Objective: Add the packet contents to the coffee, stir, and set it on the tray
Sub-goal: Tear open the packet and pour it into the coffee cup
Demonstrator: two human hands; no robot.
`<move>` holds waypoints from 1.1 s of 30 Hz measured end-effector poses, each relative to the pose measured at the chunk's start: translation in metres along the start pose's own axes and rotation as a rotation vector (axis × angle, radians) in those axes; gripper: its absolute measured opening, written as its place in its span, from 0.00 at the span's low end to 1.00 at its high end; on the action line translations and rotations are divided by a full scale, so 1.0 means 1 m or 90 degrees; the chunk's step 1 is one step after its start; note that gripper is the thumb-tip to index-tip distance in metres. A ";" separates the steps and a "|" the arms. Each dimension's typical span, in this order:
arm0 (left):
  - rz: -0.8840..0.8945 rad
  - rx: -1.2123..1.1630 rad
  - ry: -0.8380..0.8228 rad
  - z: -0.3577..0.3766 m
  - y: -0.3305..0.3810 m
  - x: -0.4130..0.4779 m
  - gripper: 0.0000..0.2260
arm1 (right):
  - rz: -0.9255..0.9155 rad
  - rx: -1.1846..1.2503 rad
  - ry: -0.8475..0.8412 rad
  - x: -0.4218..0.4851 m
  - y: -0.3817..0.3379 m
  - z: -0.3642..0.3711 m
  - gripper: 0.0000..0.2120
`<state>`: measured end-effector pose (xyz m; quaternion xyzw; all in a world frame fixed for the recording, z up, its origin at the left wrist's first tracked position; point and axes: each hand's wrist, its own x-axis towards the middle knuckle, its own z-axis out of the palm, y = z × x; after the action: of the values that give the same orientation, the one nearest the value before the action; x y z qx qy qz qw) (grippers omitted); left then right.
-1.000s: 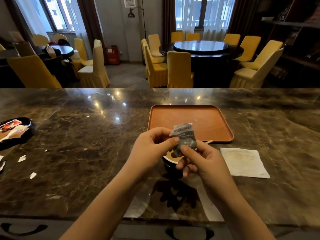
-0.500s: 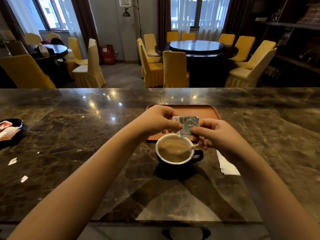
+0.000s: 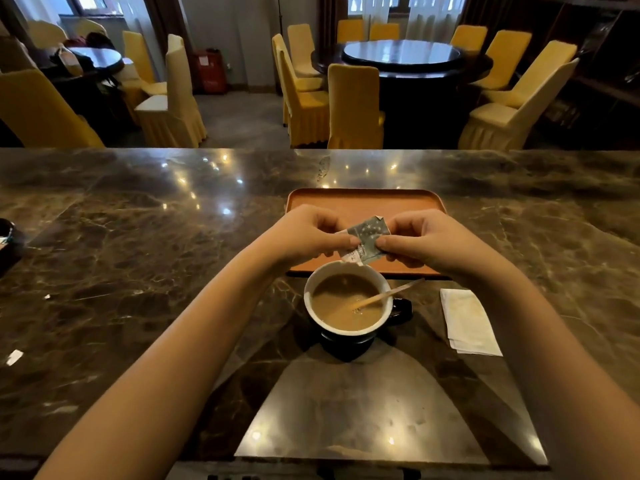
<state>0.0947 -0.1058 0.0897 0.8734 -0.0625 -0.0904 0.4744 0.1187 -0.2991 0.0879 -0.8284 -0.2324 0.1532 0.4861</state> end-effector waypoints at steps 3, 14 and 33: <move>0.014 -0.003 0.011 0.002 -0.004 -0.001 0.07 | -0.028 -0.018 -0.022 0.006 0.005 -0.001 0.04; 0.037 -0.032 0.073 0.007 -0.024 -0.001 0.06 | -0.028 0.099 -0.093 0.025 0.026 0.003 0.09; 0.045 -0.025 0.106 0.012 -0.037 -0.008 0.05 | -0.064 0.029 -0.026 0.023 0.027 0.012 0.03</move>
<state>0.0852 -0.0944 0.0530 0.8655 -0.0519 -0.0023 0.4982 0.1385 -0.2892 0.0582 -0.8012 -0.2796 0.1508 0.5070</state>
